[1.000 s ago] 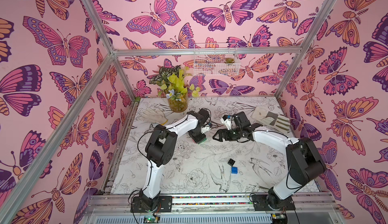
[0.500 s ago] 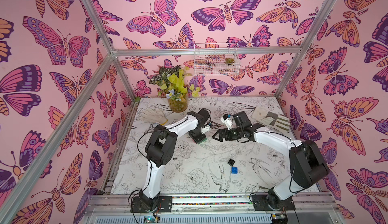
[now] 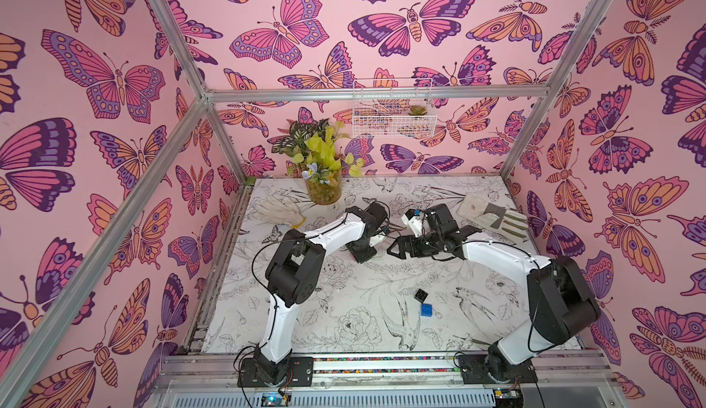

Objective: Assemble the letter v with lego
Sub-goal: Assemble the lego brick with the lego brick.

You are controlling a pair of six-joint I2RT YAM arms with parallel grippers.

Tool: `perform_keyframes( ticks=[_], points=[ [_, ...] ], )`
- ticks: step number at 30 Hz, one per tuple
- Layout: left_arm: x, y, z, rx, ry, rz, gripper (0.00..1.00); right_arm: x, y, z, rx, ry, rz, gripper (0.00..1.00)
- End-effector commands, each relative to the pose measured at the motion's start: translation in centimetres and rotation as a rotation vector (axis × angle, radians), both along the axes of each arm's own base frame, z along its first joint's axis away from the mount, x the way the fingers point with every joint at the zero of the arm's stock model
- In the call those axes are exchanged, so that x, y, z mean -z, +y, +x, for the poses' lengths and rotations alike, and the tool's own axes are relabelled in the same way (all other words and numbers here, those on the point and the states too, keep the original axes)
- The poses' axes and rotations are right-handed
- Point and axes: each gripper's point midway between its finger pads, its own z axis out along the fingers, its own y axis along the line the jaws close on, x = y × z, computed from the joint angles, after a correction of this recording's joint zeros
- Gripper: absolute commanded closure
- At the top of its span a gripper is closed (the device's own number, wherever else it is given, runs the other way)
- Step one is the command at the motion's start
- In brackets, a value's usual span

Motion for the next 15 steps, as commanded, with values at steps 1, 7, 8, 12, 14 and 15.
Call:
perform_keyframes(
  ticks=[1,7,8,12,14,15],
  points=[
    [3.2,2.7,-2.3,-0.070,0.135,0.057,0.75,-0.6,0.1,-0.4,-0.019,-0.017,0.002,0.01],
    [2.9,3.2,-2.6,-0.094,0.159,0.053,0.75,-1.7,0.1,-0.4,-0.017,-0.045,0.012,0.01],
    [3.0,3.2,-2.8,-0.098,0.169,0.049,0.75,-1.7,0.1,-0.4,-0.020,-0.045,0.014,0.01],
    [3.4,3.7,-3.1,-0.112,0.181,0.065,0.75,-1.7,0.1,-0.5,-0.020,-0.046,0.014,0.01],
    [3.0,3.3,-3.1,-0.106,0.172,0.034,0.75,-1.7,0.1,-0.5,-0.021,-0.051,0.017,0.01],
    [2.6,3.2,-2.8,-0.104,0.158,0.023,0.75,-1.7,0.1,-0.4,-0.019,-0.050,0.017,0.01]
  ],
)
